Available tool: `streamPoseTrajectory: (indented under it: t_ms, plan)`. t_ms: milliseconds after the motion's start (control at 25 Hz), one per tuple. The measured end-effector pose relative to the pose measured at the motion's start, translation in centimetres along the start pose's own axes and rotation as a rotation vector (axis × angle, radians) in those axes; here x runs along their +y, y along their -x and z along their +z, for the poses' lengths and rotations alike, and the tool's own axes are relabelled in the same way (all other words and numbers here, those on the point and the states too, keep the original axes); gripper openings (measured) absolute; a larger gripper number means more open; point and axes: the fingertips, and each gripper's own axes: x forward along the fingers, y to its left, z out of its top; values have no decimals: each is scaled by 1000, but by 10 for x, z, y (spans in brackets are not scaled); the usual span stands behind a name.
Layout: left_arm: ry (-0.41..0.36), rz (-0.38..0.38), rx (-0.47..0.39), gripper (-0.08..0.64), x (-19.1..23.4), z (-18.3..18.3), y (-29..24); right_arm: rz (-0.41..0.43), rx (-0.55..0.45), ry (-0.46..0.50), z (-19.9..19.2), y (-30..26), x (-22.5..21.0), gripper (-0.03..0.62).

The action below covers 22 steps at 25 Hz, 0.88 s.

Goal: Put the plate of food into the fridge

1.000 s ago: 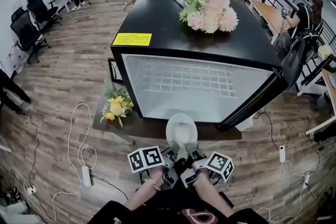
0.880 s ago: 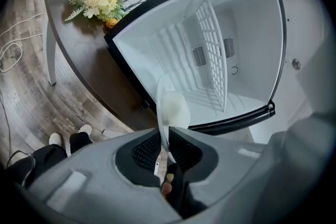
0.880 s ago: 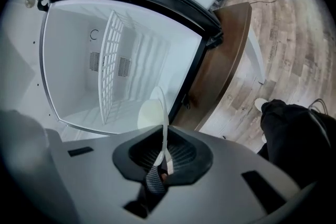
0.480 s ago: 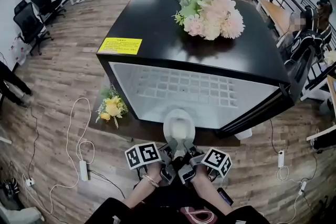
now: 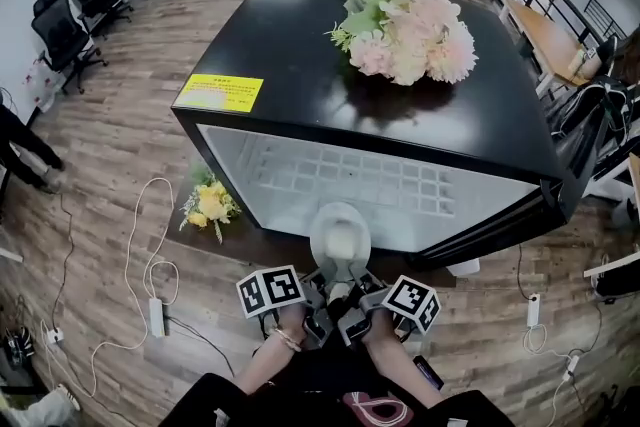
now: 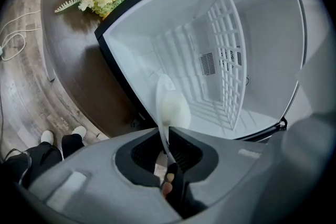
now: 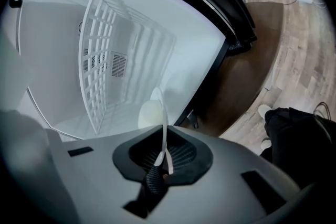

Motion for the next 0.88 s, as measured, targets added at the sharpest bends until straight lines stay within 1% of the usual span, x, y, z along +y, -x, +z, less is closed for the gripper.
streamPoseTrajectory:
  t_ms: [160,320,520,880]
  plan:
    - [-5,14,-1,44,2,4,-5,-5,7,0,4,-7,-2,32]
    - [-39,28,4,44,2,9,-10,-10,11,0,7,-12,-3,31]
    - [-34,42,5,44,3,14,-15,-16,20,15,11,-19,-3,32]
    - [-31,48,7,44,5,21,-25,-28,28,12,19,-28,-5,31]
